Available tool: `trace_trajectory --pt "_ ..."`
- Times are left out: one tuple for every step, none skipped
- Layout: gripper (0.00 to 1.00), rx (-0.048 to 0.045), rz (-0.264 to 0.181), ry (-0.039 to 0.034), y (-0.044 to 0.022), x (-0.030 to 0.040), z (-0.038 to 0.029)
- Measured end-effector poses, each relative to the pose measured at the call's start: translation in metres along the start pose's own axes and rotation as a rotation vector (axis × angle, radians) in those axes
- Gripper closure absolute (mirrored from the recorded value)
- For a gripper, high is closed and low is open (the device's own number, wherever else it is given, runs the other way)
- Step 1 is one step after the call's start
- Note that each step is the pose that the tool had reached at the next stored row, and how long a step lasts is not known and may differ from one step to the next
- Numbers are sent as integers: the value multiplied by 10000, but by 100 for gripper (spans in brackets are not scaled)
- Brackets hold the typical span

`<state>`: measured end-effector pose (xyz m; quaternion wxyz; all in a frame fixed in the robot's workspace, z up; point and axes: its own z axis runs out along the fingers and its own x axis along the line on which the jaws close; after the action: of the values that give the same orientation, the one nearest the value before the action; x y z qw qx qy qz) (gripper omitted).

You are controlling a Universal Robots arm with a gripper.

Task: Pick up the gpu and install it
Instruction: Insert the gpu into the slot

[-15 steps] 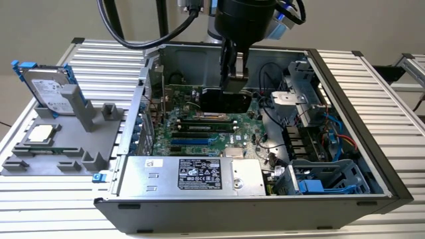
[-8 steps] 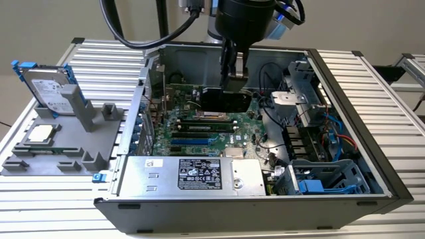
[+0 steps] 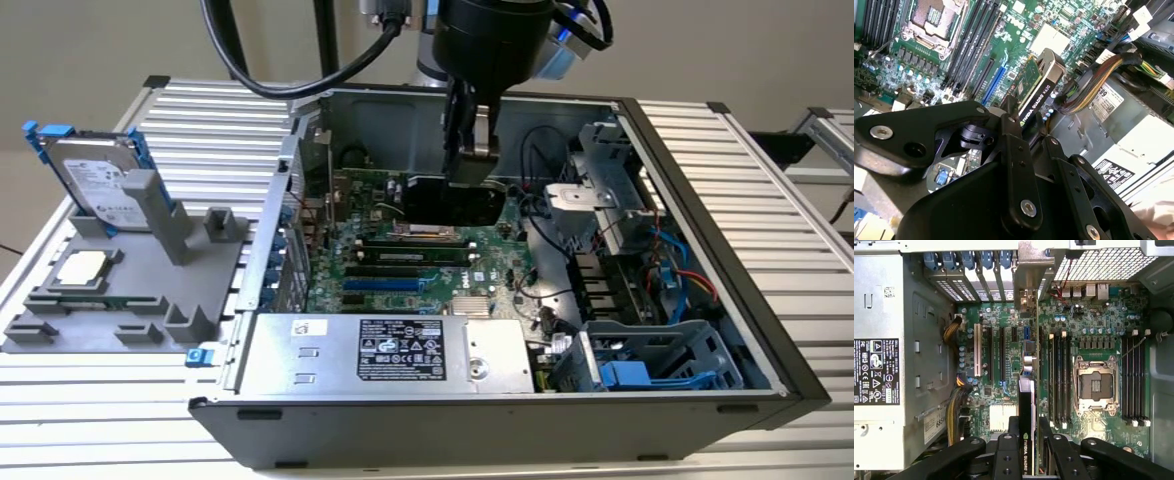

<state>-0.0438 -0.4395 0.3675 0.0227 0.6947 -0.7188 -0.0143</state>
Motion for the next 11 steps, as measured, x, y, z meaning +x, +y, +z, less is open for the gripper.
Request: trace_trajectory --pt "100 -2 0 1 0 0 0" --pt "100 -3 0 1 0 0 0" --pt "100 -3 0 1 0 0 1" --pt "100 -2 0 -1 -1 -1 5" --pt "100 -2 -1 0 -1 -1 10" --pt "100 -3 -1 2 -2 -2 18" --pt "100 -3 -1 1 -2 -4 29" --pt "100 -3 0 3 -2 -7 41" --pt "100 -2 0 5 -3 -10 52" --pt "100 3 -1 2 -4 -10 63" --pt "100 3 -1 1 -4 -10 71"
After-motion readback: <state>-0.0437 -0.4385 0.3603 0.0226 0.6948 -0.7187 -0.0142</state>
